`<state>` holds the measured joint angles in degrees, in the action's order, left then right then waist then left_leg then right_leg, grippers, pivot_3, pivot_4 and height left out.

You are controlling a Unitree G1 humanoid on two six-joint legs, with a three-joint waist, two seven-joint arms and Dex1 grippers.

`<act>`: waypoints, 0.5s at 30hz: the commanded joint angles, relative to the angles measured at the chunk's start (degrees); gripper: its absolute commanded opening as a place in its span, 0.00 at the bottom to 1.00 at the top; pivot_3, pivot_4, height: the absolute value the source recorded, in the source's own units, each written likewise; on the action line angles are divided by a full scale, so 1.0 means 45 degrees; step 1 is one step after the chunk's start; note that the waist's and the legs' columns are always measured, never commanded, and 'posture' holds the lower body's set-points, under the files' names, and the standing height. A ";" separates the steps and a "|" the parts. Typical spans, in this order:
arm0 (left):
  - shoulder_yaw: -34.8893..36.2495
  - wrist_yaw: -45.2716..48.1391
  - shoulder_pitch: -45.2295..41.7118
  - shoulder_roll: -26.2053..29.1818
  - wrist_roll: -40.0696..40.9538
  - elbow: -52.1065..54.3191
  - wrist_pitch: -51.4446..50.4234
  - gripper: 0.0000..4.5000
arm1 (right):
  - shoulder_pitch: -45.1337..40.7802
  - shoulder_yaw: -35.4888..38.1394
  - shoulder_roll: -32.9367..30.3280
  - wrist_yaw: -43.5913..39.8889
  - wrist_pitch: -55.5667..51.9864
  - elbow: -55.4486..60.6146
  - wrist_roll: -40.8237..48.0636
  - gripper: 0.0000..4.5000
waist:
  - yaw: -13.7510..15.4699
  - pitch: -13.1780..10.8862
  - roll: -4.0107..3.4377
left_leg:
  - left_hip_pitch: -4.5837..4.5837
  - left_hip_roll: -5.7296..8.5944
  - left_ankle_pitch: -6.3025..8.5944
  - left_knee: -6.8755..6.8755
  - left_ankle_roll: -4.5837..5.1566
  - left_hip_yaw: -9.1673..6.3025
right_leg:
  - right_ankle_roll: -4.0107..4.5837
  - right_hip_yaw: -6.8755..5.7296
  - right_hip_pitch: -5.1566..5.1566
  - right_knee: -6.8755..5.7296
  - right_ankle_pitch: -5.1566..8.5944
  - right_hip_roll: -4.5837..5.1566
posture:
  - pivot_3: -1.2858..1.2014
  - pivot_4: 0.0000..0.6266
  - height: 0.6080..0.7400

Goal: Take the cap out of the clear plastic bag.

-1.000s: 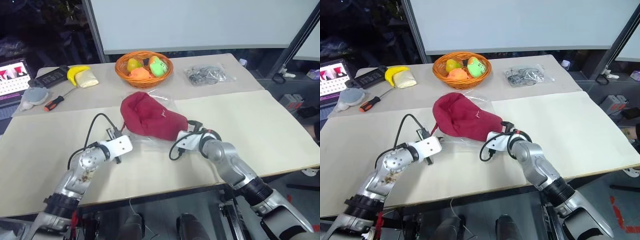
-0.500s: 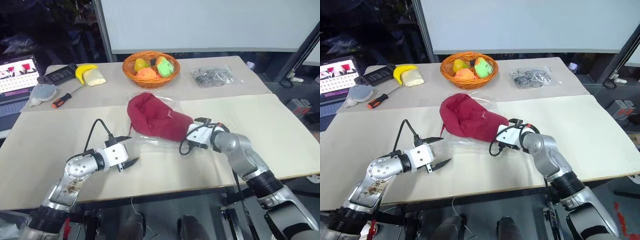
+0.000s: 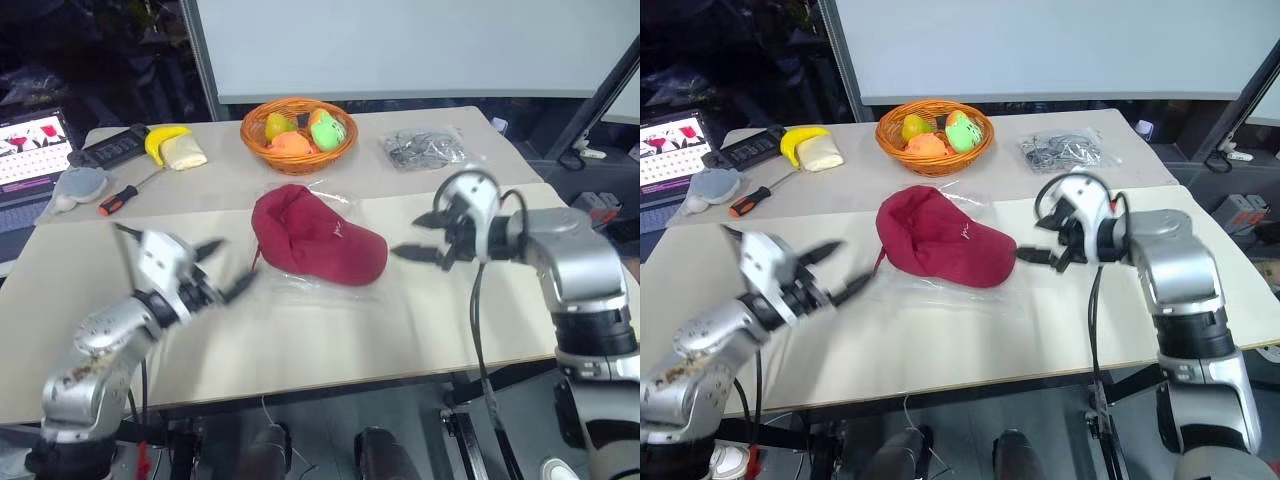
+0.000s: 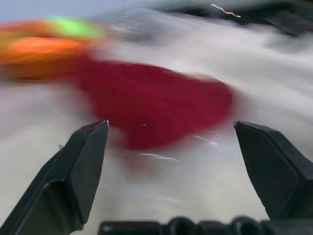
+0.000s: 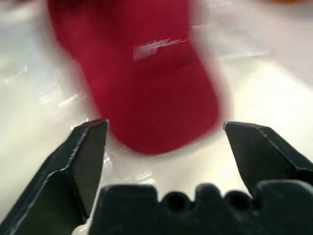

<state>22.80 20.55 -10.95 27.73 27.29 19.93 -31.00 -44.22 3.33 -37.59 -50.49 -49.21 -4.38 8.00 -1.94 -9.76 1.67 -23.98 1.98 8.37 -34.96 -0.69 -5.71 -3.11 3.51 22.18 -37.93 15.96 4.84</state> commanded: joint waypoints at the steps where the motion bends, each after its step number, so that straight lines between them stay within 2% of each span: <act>1: 0.2616 -0.3851 -0.0199 -0.0553 -0.1243 -0.0938 0.0389 0.98 | 0.0201 0.1499 0.0616 0.3525 0.1334 -0.1374 -0.0758 1.00 | -0.0023 -0.0004 0.0033 | -0.0007 0.0002 0.0001 0.0016 -0.0001 0.0000 | 0.0004 -0.0001 0.0007 0.0014 -0.0003 0.0000 | 0.52 0.24 1.00; 5: 0.4477 -0.5974 0.0095 -0.2327 -0.0822 -0.1157 0.0861 0.98 | 0.0998 0.2443 0.1980 0.6503 0.3970 -0.2619 -0.1110 1.00 | -0.0034 -0.0004 0.0036 | -0.0043 0.0018 0.0032 0.0028 -0.0031 0.0031 | 0.0000 0.0028 0.0039 0.0042 -0.0001 0.0037 | 0.52 0.24 1.00; 7: 0.4609 -0.6119 0.0399 -0.2804 -0.0697 -0.1039 0.1028 0.98 | 0.1168 0.2458 0.2327 0.7246 0.4641 -0.2904 -0.1259 1.00 | -0.0033 -0.0004 0.0036 | -0.0076 0.0025 0.0032 0.0018 -0.0032 0.0043 | -0.0011 0.0035 0.0072 0.0032 -0.0005 0.0060 | 0.52 0.24 1.00; 10: 0.4217 -0.5799 0.1097 -0.2877 -0.0966 -0.1116 0.0985 0.98 | 0.1220 0.2348 0.2776 0.7770 0.5076 -0.3234 -0.1135 1.00 | -0.0035 -0.0006 0.0036 | -0.0068 0.0041 0.0030 -0.0002 -0.0031 0.0052 | -0.0020 0.0040 0.0059 0.0008 -0.0009 0.0068 | 0.52 0.24 1.00; 13: 0.3673 -0.5285 0.1899 -0.2806 -0.1296 -0.1188 0.1353 0.98 | 0.1243 0.1471 0.2760 0.7412 0.5778 -0.3923 -0.1453 1.00 | -0.0037 -0.0005 0.0036 | -0.0028 0.0041 0.0030 -0.0003 -0.0031 0.0051 | -0.0020 0.0038 0.0019 0.0016 -0.0009 0.0043 | 0.52 0.24 1.00; 15: 0.3461 -0.5224 0.2083 -0.2808 -0.1351 -0.1130 0.1483 0.98 | 0.1156 0.1468 0.2755 0.7370 0.5929 -0.4323 -0.1347 1.00 | -0.0037 -0.0005 0.0036 | -0.0009 0.0036 0.0030 -0.0001 -0.0031 0.0054 | -0.0018 0.0039 0.0001 0.0018 -0.0009 0.0037 | 0.52 0.24 1.00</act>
<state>39.20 -3.71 -1.75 14.29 22.06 13.20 -26.24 -37.79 9.90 -24.79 -17.08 -24.75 -23.08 1.83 -2.11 -9.78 1.83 -24.02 2.12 8.50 -34.97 -0.83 -5.47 -3.19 3.68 22.18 -37.86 15.91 4.99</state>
